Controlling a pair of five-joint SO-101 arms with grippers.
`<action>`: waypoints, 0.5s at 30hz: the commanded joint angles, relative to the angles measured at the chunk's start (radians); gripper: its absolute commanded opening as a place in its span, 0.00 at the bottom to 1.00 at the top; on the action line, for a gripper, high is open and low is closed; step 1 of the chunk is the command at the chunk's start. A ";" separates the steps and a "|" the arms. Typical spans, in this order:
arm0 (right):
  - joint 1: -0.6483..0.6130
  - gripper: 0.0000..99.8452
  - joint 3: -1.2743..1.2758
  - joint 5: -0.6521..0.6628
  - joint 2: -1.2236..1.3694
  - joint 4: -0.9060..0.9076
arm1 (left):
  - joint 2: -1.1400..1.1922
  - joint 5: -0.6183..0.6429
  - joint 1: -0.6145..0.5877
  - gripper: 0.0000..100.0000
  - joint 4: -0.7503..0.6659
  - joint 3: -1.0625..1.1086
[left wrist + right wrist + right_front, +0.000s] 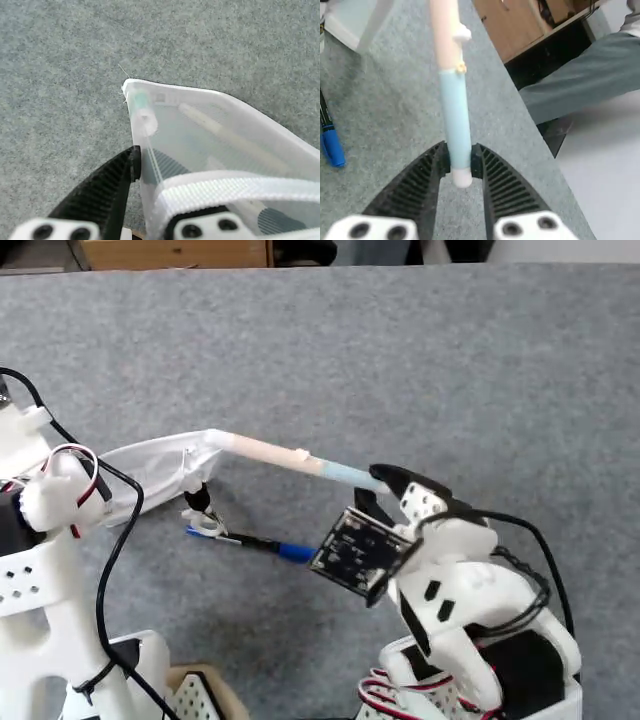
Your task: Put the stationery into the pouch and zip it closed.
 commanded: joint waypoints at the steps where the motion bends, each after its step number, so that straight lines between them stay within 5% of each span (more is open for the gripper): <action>1: 0.101 0.01 0.007 -0.055 0.053 0.006 | -0.015 -0.008 0.012 0.03 -0.002 -0.013; 7: 0.370 0.01 0.203 -0.080 0.193 0.034 | -0.015 -0.008 0.012 0.03 -0.002 -0.013; 15: 0.399 0.01 0.389 -0.031 0.209 0.081 | -0.015 -0.008 0.012 0.03 -0.002 -0.013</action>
